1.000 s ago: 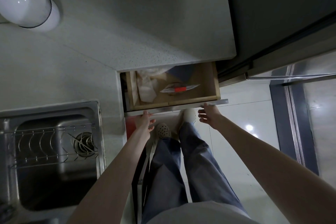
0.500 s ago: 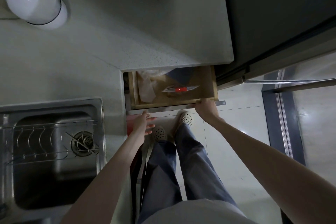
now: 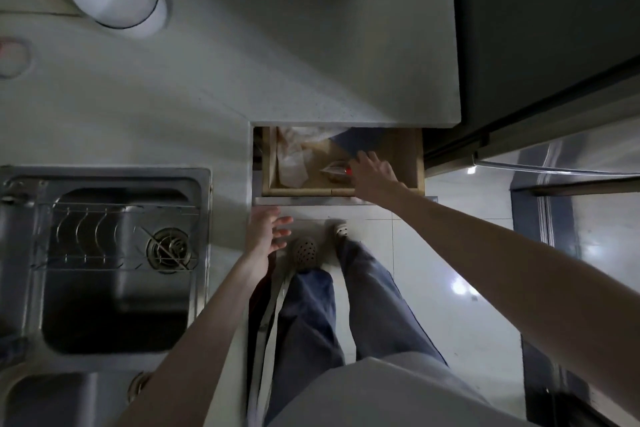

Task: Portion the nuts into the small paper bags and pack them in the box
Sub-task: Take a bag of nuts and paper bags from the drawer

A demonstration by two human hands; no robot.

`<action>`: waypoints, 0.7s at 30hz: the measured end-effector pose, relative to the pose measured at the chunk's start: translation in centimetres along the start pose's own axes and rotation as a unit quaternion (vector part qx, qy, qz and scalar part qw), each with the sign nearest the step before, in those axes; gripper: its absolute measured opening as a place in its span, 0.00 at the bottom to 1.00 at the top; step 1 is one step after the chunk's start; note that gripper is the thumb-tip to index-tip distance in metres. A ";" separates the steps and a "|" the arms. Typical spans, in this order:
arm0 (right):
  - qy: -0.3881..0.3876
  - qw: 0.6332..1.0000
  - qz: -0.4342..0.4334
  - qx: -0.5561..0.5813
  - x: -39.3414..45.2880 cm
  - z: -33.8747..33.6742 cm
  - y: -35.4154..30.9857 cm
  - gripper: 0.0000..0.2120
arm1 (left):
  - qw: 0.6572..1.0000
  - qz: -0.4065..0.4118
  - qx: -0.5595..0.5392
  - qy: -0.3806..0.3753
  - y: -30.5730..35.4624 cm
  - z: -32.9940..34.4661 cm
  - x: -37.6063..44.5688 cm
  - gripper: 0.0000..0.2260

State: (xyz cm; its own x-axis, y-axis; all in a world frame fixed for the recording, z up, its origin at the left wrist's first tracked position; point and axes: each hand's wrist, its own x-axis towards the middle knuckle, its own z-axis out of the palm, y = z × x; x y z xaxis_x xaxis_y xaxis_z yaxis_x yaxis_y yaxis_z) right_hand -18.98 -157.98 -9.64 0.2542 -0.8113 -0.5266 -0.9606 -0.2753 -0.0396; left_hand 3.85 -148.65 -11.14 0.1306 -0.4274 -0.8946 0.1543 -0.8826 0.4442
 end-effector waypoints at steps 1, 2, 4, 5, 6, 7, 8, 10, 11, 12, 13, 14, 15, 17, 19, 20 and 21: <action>-0.006 1.000 -0.007 -0.007 0.3 0.2 0.1 0.19 | 1.000 0.006 -0.001 0.005 -0.4 0.1 -0.3 0.06; -0.010 1.000 -0.012 -0.013 0.5 0.3 0.2 0.18 | 1.000 0.010 -0.002 0.009 -0.8 0.2 -0.5 0.06; -0.025 0.999 -0.026 -0.028 0.9 0.4 0.6 0.16 | 1.000 0.008 -0.005 0.016 -1.4 0.5 -0.9 0.06; -0.029 0.998 -0.041 -0.040 1.0 0.4 0.9 0.14 | 1.000 0.005 -0.007 0.021 -1.6 0.7 -1.1 0.07; -0.030 0.996 -0.058 -0.053 1.0 0.2 1.1 0.13 | 1.000 0.000 -0.012 0.029 -1.6 0.9 -1.2 0.07; -0.031 0.995 -0.072 -0.062 1.1 0.0 1.4 0.12 | 0.999 -0.008 -0.022 0.037 -1.8 1.0 -1.4 0.08; -0.033 0.994 -0.079 -0.066 1.1 -0.2 1.6 0.11 | 0.998 -0.015 -0.035 0.044 -1.8 1.1 -1.7 0.08; -0.034 0.994 -0.082 -0.070 1.3 -1.0 2.1 0.11 | 0.997 -0.010 -0.059 0.055 -2.0 1.0 -2.5 0.08; -0.035 0.993 -0.084 -0.071 1.4 -1.4 2.3 0.11 | 0.996 -0.003 -0.070 0.062 -2.1 1.0 -3.1 0.08; -0.039 0.993 -0.086 -0.069 1.4 -1.8 2.4 0.11 | 0.994 0.004 -0.080 0.070 -2.3 0.9 -3.6 0.08; -0.044 0.993 -0.091 -0.065 1.2 -2.3 2.4 0.12 | 0.993 0.008 -0.092 0.079 -2.5 0.8 -4.3 0.08; -0.046 0.992 -0.100 -0.064 1.0 -2.6 2.4 0.12 | 0.991 0.010 -0.103 0.088 -2.6 0.7 -4.9 0.08; -0.044 0.991 -0.111 -0.064 0.6 -2.9 2.4 0.12 | 0.988 0.010 -0.117 0.100 -2.7 0.7 -5.7 0.08; -0.031 0.987 -0.140 -0.075 -0.3 -3.7 2.4 0.13 | 0.980 0.009 -0.155 0.122 -2.9 1.0 -7.4 0.08; -0.024 0.984 -0.163 -0.069 -1.1 -4.4 2.5 0.14 | 0.972 0.007 -0.188 0.142 -3.4 1.4 -9.2 0.09; -0.020 0.982 -0.175 -0.070 -1.5 -4.8 2.4 0.13 | 0.968 0.008 -0.199 0.152 -3.8 1.5 -10.0 0.09; -0.021 0.980 -0.184 -0.079 -1.9 -5.2 2.2 0.11 | 0.964 0.010 -0.210 0.160 -4.2 1.6 -10.9 0.10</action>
State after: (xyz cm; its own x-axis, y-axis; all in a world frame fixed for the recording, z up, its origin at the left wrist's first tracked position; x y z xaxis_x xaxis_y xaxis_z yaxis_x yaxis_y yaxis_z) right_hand -20.96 -159.72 -4.36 0.5712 -0.6216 -0.5360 -0.7751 -0.6233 -0.1032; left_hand 0.20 -140.57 -3.35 0.4222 -0.3025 -0.8546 0.5234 -0.6884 0.5022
